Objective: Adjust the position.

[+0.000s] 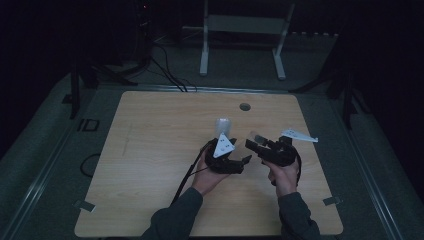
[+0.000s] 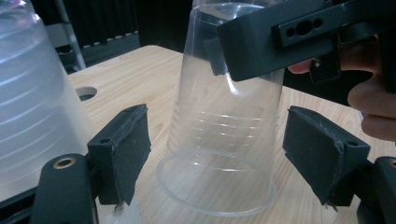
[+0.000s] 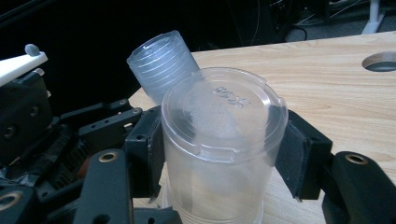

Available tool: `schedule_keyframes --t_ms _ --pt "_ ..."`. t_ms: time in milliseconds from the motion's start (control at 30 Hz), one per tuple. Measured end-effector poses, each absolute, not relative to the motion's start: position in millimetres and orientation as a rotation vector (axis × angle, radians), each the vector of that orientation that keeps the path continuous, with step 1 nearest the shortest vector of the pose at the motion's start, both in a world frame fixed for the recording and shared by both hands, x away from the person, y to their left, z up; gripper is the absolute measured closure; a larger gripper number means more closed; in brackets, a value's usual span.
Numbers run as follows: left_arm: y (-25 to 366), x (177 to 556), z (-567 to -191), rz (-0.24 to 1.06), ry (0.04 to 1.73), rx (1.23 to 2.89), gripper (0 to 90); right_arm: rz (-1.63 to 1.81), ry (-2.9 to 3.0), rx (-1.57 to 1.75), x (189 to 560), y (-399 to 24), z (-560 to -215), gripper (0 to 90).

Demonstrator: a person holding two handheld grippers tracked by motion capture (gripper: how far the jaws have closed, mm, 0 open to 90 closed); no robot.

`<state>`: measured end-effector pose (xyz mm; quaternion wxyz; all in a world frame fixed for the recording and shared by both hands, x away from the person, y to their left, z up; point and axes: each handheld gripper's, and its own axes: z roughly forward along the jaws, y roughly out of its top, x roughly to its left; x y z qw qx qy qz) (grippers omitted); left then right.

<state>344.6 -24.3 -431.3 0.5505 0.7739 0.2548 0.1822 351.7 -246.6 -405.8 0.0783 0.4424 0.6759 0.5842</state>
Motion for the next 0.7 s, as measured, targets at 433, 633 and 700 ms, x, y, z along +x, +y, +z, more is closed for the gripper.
schedule_keyframes --t_ms 433,633,700 --pt "-27.4 345.7 -433.6 0.424 0.607 1.831 22.6 1.806 2.027 1.344 352.3 -248.1 -407.4 40.5" --pt "-28.8 346.4 -435.2 0.423 0.605 1.835 22.6 1.834 2.022 1.353 352.4 -249.4 -406.1 40.6" --pt "-29.3 346.5 -435.9 0.42 0.607 1.838 22.6 1.837 2.022 1.35 352.1 -249.6 -405.0 40.7"
